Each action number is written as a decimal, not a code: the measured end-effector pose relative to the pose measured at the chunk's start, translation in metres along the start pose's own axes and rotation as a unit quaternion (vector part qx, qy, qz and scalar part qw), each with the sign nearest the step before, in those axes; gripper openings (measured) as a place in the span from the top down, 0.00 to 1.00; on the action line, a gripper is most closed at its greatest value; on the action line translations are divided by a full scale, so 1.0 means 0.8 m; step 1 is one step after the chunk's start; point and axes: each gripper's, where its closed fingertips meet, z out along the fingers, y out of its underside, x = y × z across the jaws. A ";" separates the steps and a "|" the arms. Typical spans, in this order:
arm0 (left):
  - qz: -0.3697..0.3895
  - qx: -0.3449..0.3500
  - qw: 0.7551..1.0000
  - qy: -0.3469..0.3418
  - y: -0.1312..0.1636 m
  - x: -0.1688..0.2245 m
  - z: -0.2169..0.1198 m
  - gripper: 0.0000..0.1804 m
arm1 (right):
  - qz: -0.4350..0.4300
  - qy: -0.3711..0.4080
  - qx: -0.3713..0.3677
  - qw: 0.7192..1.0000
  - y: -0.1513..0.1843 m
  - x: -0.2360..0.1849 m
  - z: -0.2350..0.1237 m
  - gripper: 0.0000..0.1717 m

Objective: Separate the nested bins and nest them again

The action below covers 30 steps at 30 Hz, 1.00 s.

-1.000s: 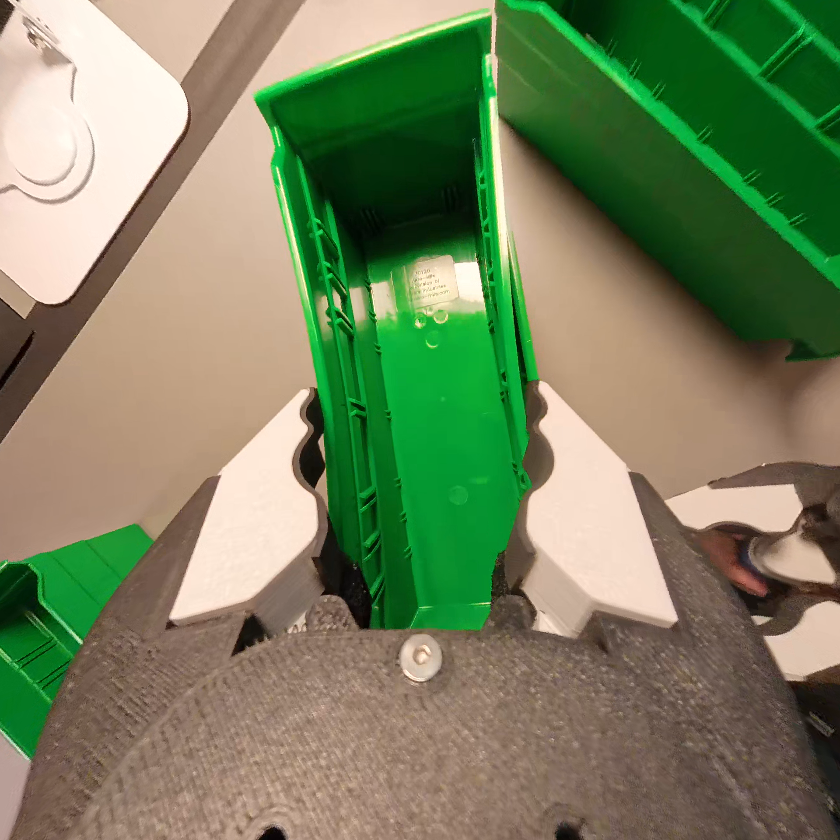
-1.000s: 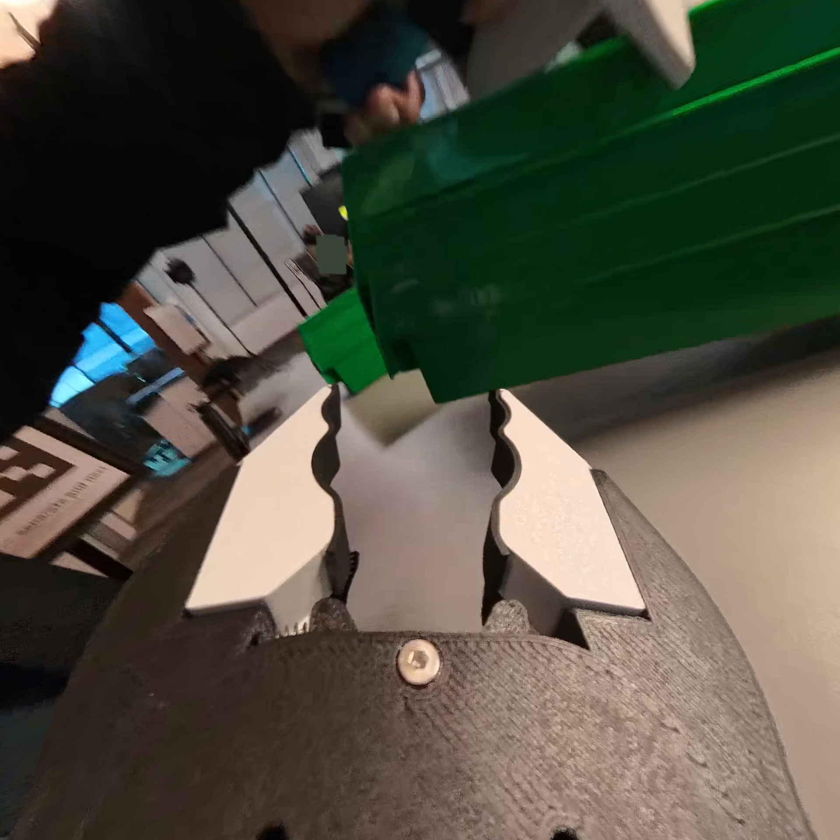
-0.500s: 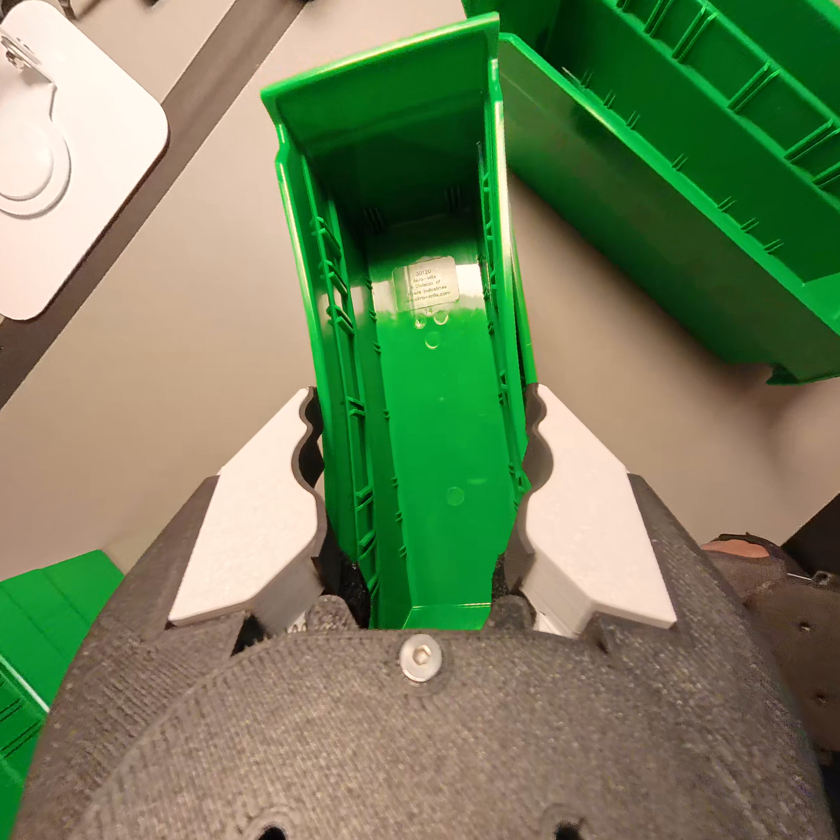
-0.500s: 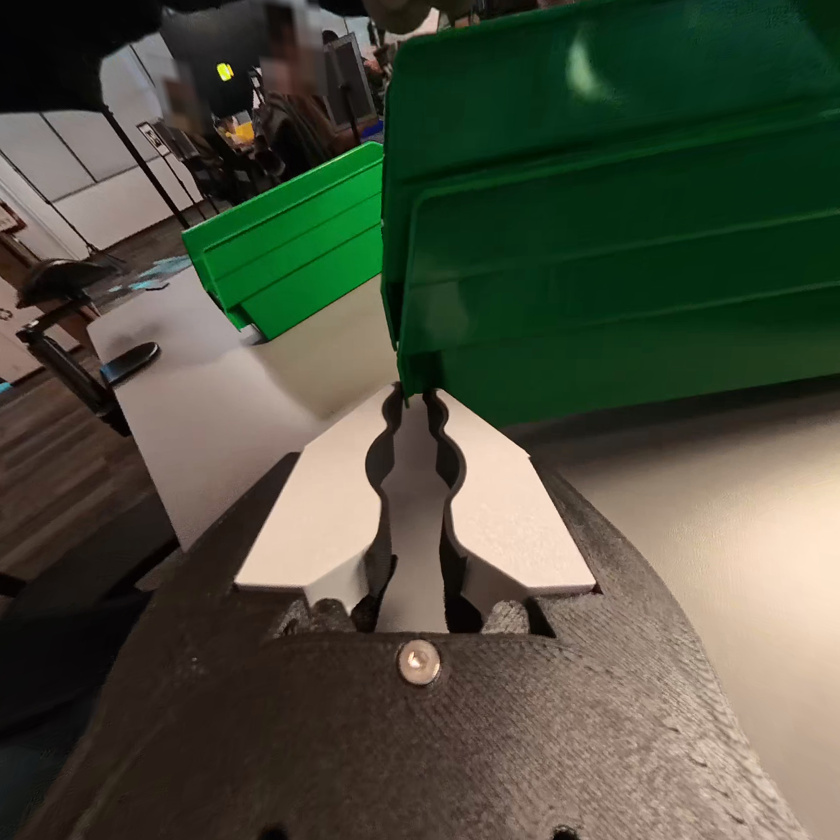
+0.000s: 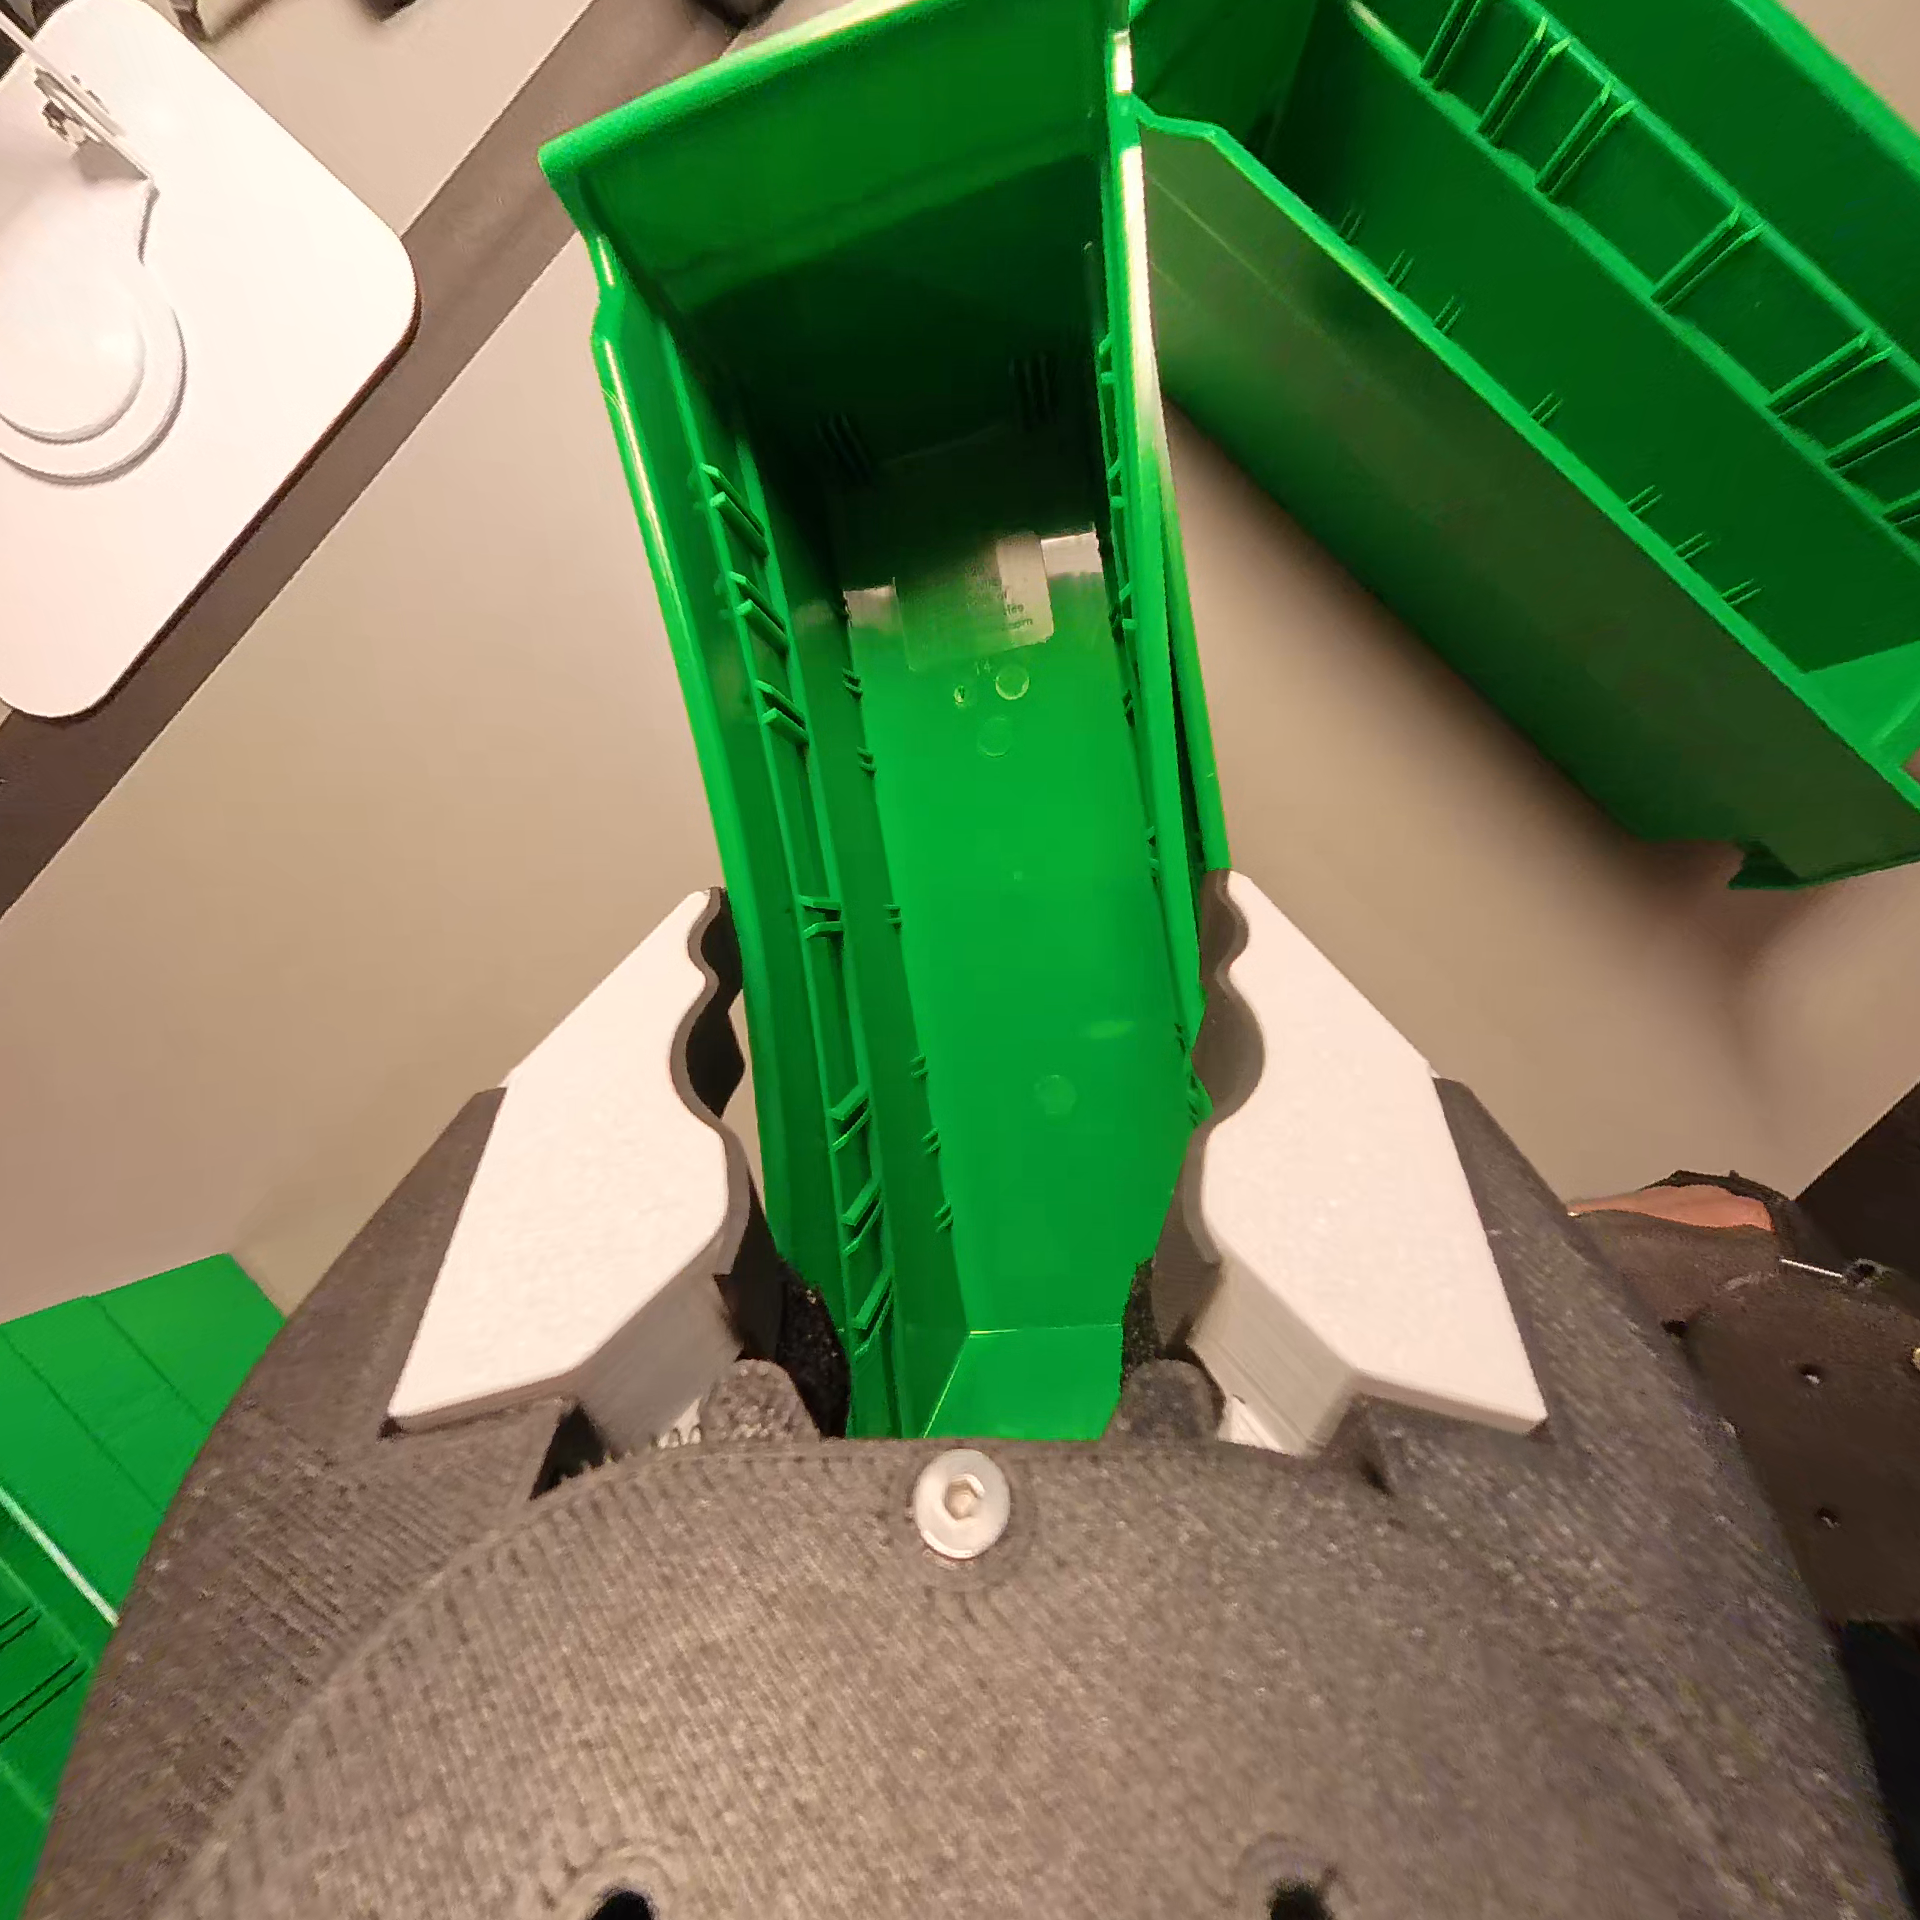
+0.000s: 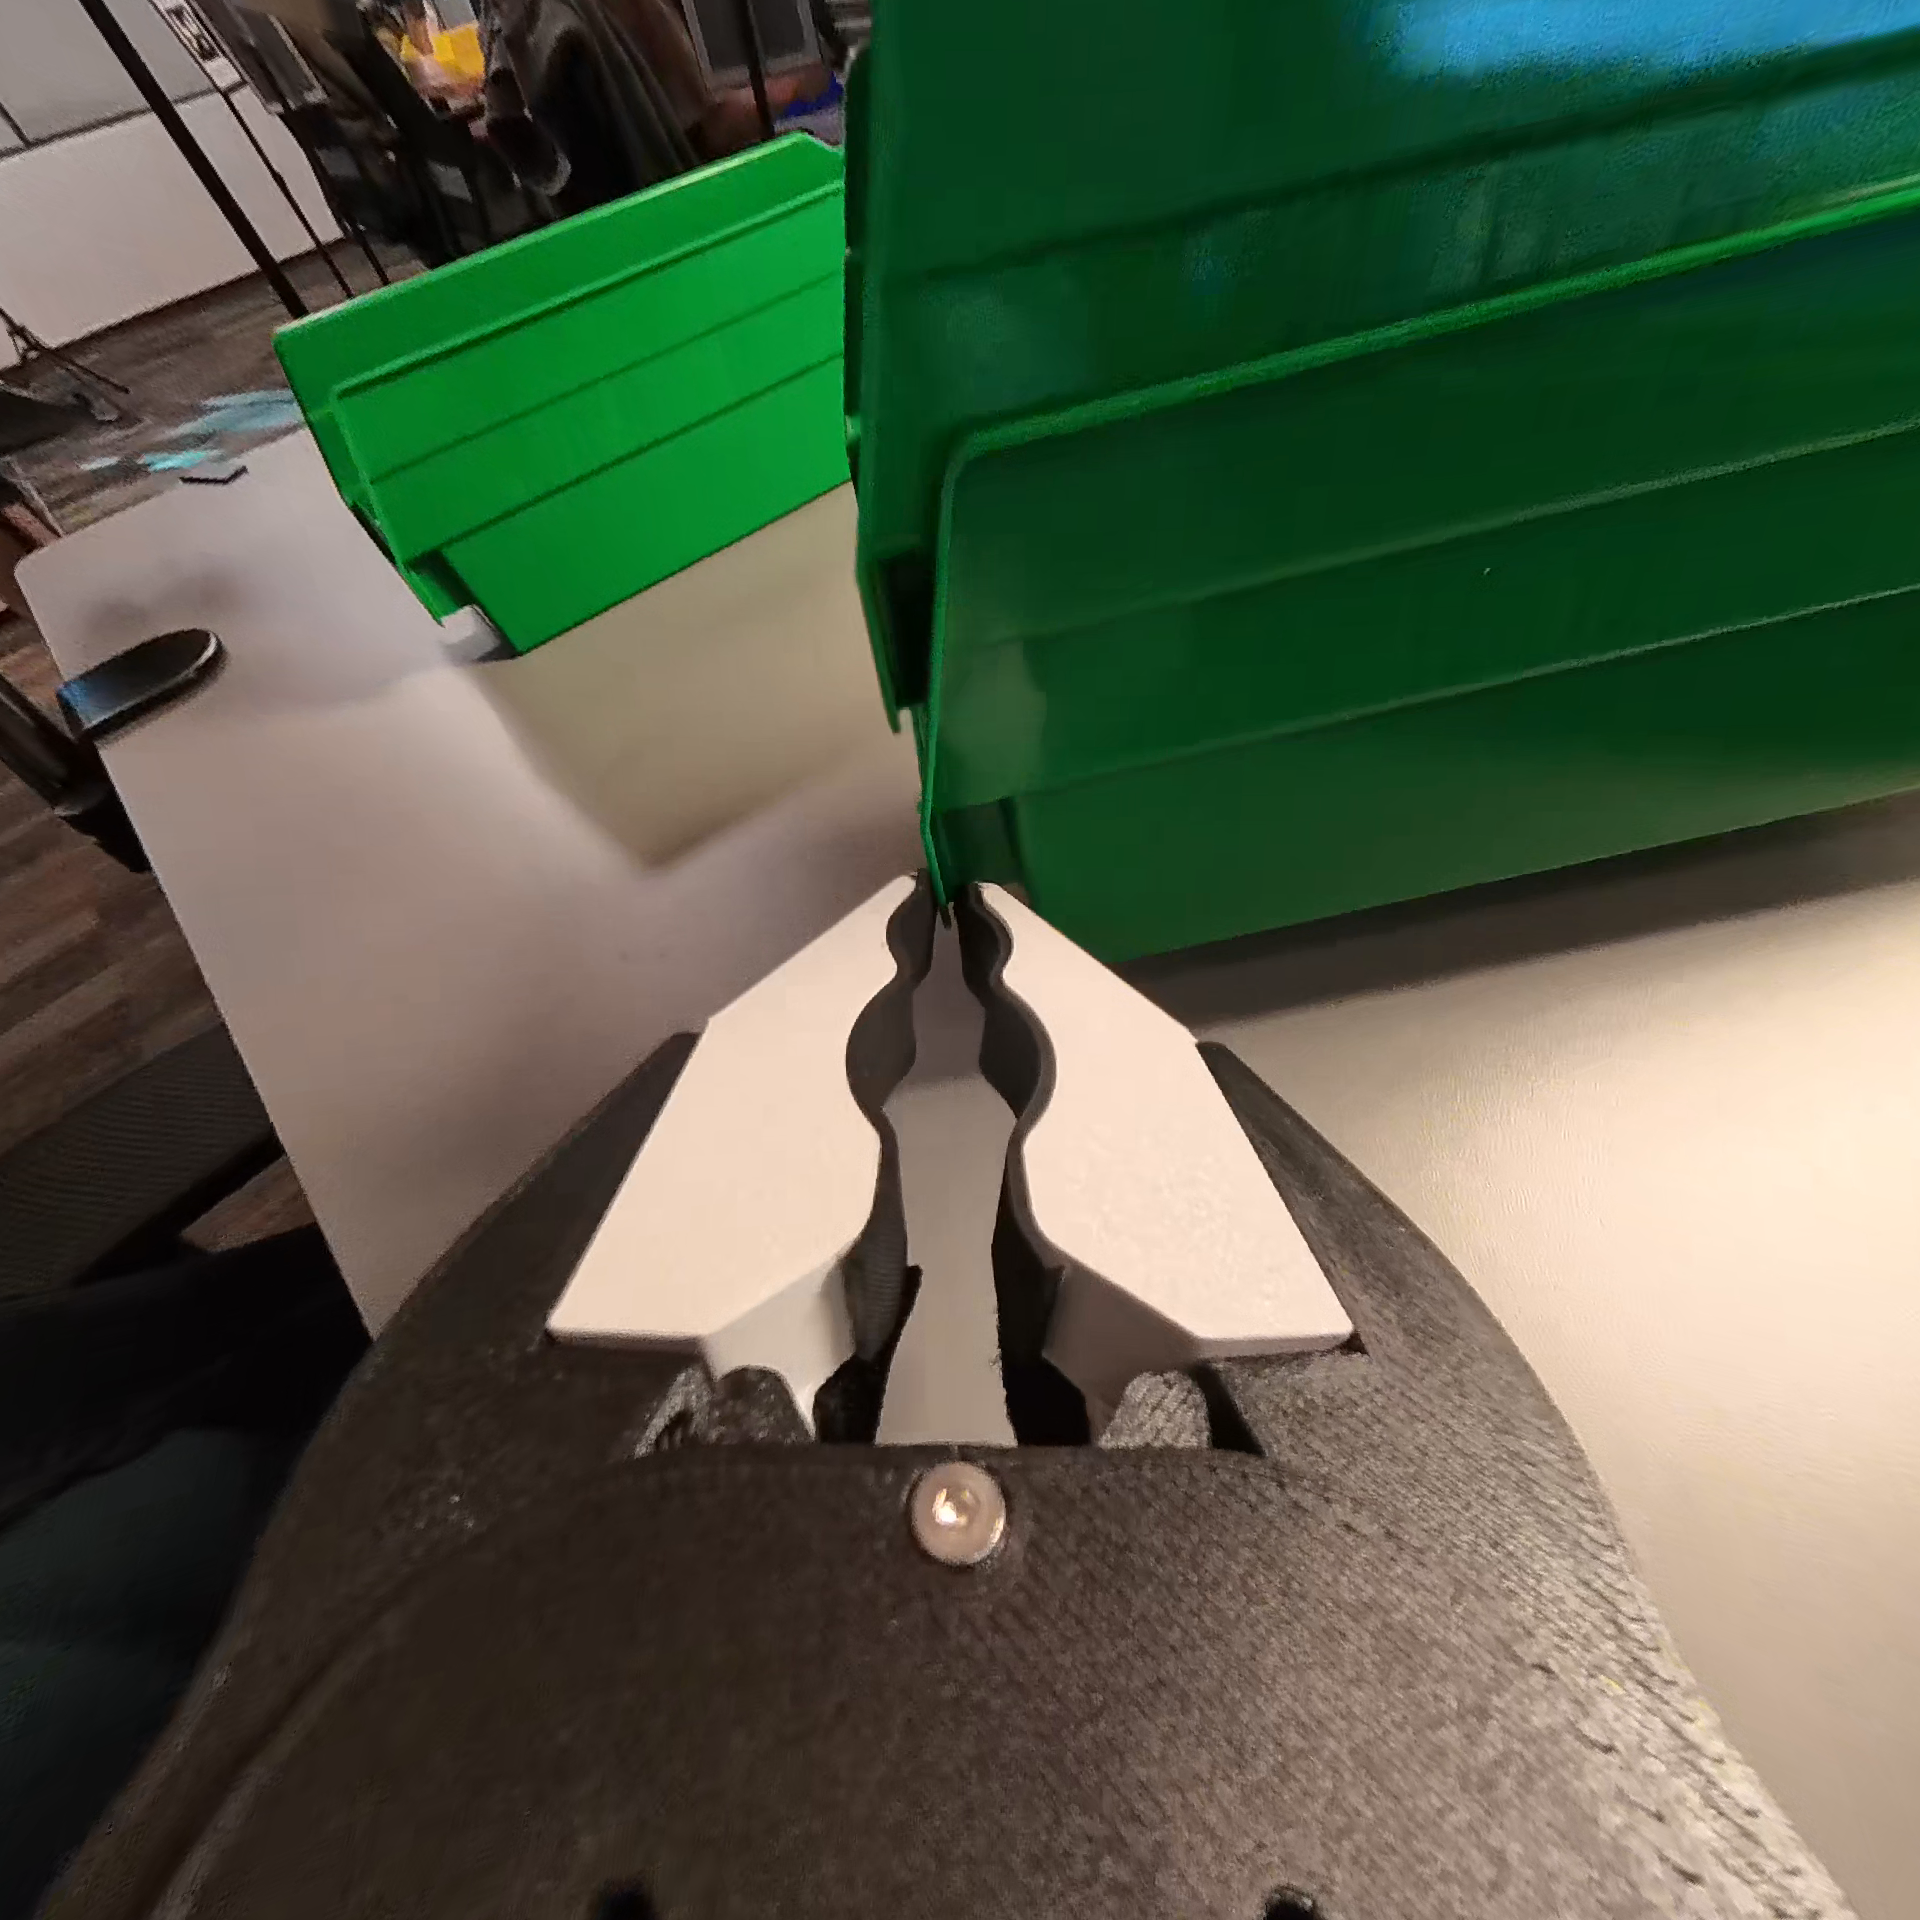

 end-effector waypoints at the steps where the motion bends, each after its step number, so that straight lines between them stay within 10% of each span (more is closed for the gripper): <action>1: 0.000 0.002 1.000 0.001 -0.001 0.000 -0.001 0.51 | 0.002 0.001 -0.003 1.000 0.001 0.001 0.000 0.97; 21: -0.061 0.098 0.993 0.040 -0.024 -0.044 -0.106 0.49 | 0.043 0.004 -0.063 0.997 0.036 0.023 -0.029 0.97; 30: -0.111 0.065 0.991 -0.036 0.072 -0.126 -0.082 0.49 | 0.045 0.015 -0.087 0.995 0.054 0.040 -0.053 0.96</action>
